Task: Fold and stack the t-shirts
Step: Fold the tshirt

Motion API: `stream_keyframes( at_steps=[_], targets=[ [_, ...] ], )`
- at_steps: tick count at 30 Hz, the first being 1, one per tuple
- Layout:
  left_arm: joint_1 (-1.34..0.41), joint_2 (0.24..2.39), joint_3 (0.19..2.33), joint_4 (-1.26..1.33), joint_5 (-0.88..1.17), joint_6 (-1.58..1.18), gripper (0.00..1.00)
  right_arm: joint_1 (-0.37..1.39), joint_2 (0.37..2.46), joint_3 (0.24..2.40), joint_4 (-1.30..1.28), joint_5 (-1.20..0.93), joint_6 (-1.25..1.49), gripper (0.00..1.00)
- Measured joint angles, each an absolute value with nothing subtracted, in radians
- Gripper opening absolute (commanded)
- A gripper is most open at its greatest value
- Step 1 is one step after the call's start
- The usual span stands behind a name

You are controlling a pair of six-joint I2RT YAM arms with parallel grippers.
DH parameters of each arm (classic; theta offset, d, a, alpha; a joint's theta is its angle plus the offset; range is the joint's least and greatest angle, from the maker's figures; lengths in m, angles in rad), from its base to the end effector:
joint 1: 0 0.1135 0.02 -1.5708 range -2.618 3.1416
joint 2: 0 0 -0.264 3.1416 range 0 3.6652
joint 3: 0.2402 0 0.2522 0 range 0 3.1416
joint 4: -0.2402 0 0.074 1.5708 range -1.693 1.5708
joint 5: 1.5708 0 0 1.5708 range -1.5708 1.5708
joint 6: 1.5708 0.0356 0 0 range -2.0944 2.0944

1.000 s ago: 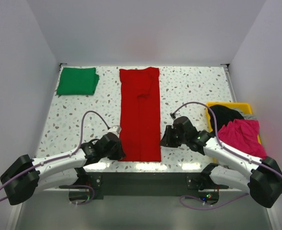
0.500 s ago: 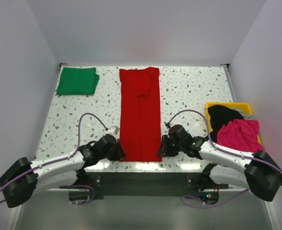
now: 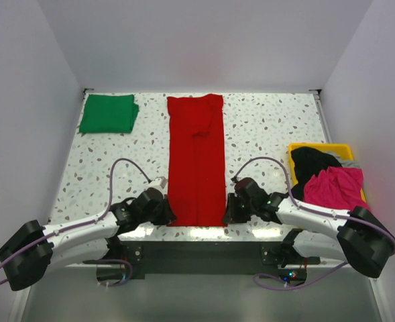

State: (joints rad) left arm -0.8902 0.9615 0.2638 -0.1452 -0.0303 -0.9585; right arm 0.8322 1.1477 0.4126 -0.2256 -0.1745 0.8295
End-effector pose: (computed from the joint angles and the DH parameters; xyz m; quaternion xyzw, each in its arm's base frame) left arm 0.1066 -0.1300 0.1368 -0.0373 0.9337 -0.2756 0.2257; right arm 0.1274 0.1491 0.1451 -0.0274 0.9502 0.2770 0.1404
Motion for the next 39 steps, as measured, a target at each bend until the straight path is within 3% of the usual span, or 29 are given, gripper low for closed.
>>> stream_keyframes(
  at_steps=[12, 19, 39],
  targets=[
    [-0.890, 0.869, 0.325, -0.302, -0.036, -0.968, 0.26, 0.838, 1.088, 0.446, -0.397, -0.128, 0.796, 0.36],
    [-0.890, 0.815, 0.341, -0.369, -0.065, -0.987, 0.30, 0.838, 0.979, 0.442, -0.415, -0.091, 0.843, 0.36],
    [-0.890, 0.856, 0.305, -0.402, -0.112, -0.984, 0.33, 0.838, 1.061, 0.390, -0.302, -0.098, 0.900, 0.36]
  ],
)
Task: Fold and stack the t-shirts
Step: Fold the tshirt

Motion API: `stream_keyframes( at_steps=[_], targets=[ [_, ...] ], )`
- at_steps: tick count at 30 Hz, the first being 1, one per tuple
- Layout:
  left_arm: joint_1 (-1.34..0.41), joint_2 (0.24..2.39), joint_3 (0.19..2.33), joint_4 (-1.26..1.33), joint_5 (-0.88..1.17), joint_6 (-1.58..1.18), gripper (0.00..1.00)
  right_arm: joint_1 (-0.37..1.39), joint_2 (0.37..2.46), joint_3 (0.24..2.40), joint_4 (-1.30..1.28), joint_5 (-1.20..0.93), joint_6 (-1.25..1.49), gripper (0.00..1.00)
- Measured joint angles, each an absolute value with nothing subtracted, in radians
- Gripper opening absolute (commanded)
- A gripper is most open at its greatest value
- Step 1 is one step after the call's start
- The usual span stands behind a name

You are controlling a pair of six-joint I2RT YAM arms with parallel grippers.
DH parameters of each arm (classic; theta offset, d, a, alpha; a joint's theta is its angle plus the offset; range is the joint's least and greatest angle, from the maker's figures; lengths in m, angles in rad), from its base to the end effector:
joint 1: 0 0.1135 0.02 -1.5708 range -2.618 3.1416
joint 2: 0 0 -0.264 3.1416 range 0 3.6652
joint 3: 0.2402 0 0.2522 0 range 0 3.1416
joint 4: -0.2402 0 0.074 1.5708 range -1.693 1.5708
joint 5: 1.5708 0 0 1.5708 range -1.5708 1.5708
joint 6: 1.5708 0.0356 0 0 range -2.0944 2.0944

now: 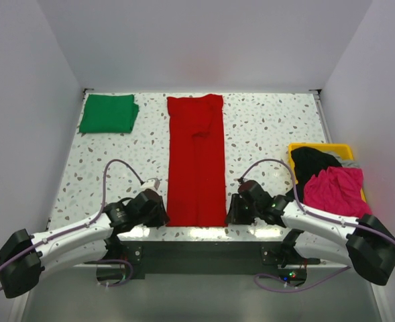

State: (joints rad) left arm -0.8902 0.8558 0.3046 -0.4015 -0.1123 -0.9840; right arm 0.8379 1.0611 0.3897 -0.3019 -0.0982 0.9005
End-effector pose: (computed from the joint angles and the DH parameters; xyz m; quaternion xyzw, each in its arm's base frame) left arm 0.0977 -0.1144 0.1465 -0.0616 0.9493 -0.2131 0.2229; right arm 0.1191 0.1375 0.1481 0.0154 0.9545 0.2548 0.1539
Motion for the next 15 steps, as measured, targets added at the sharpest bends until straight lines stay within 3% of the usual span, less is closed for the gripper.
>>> stream_keyframes(
  at_steps=[15],
  targets=[
    [-0.891, 0.801, 0.274, -0.390, -0.105, -0.985, 0.35, 0.838, 1.066, 0.363, -0.223, -0.123, 0.921, 0.36]
  ],
)
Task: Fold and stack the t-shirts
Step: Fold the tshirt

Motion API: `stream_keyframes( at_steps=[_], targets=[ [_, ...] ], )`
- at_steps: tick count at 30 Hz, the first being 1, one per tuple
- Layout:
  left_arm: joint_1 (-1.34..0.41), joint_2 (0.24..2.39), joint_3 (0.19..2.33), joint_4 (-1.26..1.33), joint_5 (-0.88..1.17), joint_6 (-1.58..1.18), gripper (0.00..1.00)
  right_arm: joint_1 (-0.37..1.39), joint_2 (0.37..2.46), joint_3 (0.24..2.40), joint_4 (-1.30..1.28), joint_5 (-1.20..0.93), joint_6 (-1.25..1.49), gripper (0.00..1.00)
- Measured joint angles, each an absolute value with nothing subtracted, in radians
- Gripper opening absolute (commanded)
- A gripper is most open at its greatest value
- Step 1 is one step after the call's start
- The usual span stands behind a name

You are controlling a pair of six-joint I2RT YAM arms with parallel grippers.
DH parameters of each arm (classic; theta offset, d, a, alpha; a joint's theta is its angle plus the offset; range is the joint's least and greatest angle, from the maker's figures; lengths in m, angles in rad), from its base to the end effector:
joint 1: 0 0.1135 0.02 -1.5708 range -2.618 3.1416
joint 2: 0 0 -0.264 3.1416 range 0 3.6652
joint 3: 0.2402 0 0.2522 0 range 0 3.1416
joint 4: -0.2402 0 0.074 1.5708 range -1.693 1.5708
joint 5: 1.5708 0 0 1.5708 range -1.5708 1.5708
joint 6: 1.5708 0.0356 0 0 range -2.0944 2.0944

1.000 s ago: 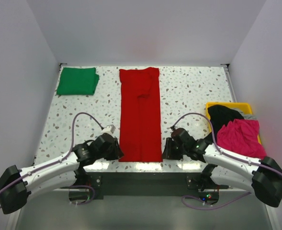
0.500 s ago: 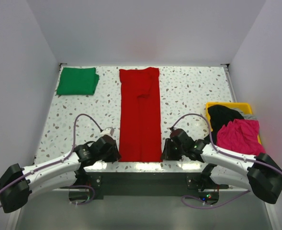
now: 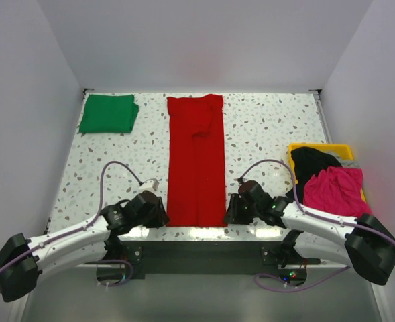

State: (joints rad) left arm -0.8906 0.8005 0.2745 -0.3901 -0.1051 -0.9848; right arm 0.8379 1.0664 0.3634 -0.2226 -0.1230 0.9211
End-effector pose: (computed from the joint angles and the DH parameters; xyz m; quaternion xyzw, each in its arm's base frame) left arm 0.0939 -0.1102 0.1451 -0.0614 0.9437 -0.2294 0.2301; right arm 0.1197 0.1396 0.1447 0.0199 0.9466 0.2809 0.1568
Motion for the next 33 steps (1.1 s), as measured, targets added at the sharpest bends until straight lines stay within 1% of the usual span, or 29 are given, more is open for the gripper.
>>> stream_keyframes(
  at_steps=[12, 13, 15, 16, 19, 20, 22, 23, 33],
  targets=[
    [-0.903, 0.813, 0.242, -0.321, -0.098, -1.013, 0.24, 0.846, 1.080, 0.347, -0.165, -0.134, 0.940, 0.35],
    [-0.908, 0.814, 0.239, -0.311, -0.099, -1.015, 0.20, 0.846, 1.080, 0.344, -0.159, -0.135, 0.943, 0.34],
    [-0.923, 0.820, 0.233, -0.296, -0.100, -1.031, 0.17, 0.846, 1.080, 0.338, -0.147, -0.138, 0.948, 0.31],
    [-0.929, 0.825, 0.233, -0.290, -0.101, -1.036, 0.11, 0.846, 1.080, 0.336, -0.143, -0.139, 0.951, 0.26],
    [-0.956, 0.843, 0.231, -0.273, -0.104, -1.053, 0.00, 0.846, 1.079, 0.327, -0.141, -0.140, 0.957, 0.16],
    [-0.968, 0.847, 0.231, -0.269, -0.108, -1.061, 0.00, 0.846, 1.074, 0.324, -0.143, -0.139, 0.958, 0.10],
    [-0.993, 0.852, 0.232, -0.265, -0.114, -1.076, 0.00, 0.847, 1.059, 0.317, -0.156, -0.137, 0.961, 0.03],
    [-1.004, 0.853, 0.233, -0.266, -0.117, -1.083, 0.00, 0.847, 1.048, 0.314, -0.166, -0.133, 0.962, 0.01],
    [-1.097, 0.798, 0.238, -0.347, -0.135, -1.150, 0.00, 0.855, 0.834, 0.263, -0.311, -0.122, 0.962, 0.00]
  ],
)
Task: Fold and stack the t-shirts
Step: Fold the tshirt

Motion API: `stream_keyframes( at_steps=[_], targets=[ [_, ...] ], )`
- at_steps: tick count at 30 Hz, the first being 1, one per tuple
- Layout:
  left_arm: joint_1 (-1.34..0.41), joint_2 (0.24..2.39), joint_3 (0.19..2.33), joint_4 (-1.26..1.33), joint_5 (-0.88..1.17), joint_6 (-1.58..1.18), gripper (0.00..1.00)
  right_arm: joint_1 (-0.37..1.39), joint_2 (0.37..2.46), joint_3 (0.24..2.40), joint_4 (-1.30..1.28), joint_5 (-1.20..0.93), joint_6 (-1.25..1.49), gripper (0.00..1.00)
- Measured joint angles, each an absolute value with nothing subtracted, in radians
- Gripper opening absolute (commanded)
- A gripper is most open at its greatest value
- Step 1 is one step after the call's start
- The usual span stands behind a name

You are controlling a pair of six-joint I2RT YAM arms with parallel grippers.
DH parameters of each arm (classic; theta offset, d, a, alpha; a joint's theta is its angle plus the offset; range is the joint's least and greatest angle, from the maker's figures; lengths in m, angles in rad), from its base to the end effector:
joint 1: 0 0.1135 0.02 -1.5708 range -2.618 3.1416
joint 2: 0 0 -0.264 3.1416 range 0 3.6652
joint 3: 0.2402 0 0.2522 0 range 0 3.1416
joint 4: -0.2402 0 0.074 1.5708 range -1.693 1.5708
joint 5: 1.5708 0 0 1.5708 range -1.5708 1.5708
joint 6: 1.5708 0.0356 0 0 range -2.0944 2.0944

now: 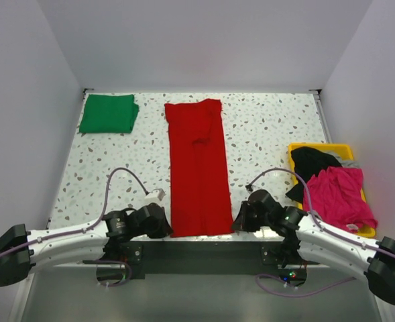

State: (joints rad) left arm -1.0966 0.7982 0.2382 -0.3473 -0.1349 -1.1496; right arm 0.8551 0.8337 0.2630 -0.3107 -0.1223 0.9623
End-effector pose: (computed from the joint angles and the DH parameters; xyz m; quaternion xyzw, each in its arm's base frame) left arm 0.0693 -0.1245 0.1372 -0.0469 0.9424 -0.2653 0.1981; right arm 0.0956 0.1165 0.1428 0.0297 0.9392 0.3014 0.1620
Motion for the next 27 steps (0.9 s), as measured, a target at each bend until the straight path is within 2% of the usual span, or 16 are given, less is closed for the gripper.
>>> stream_keyframes(
  at_steps=[5, 9, 16, 22, 27],
  targets=[
    [-1.159, 0.774, 0.245, -0.397, -0.144, -1.173, 0.00, 0.871, 0.723, 0.260, -0.402, -0.120, 0.961, 0.00],
    [-1.181, 0.801, 0.287, -0.419, -0.162, -1.179, 0.00, 0.875, 0.725, 0.303, -0.480, -0.091, 0.941, 0.00],
    [-1.156, 0.905, 0.438, -0.442, -0.239, -1.153, 0.00, 0.875, 0.921, 0.512, -0.508, -0.027, 0.868, 0.00],
    [-0.953, 1.016, 0.530, -0.387, -0.237, -1.046, 0.00, 0.853, 1.141, 0.725, -0.492, 0.040, 0.788, 0.00],
    [-0.818, 1.117, 0.615, -0.357, -0.235, -0.965, 0.00, 0.723, 1.320, 0.862, -0.451, 0.036, 0.720, 0.00]
  ],
)
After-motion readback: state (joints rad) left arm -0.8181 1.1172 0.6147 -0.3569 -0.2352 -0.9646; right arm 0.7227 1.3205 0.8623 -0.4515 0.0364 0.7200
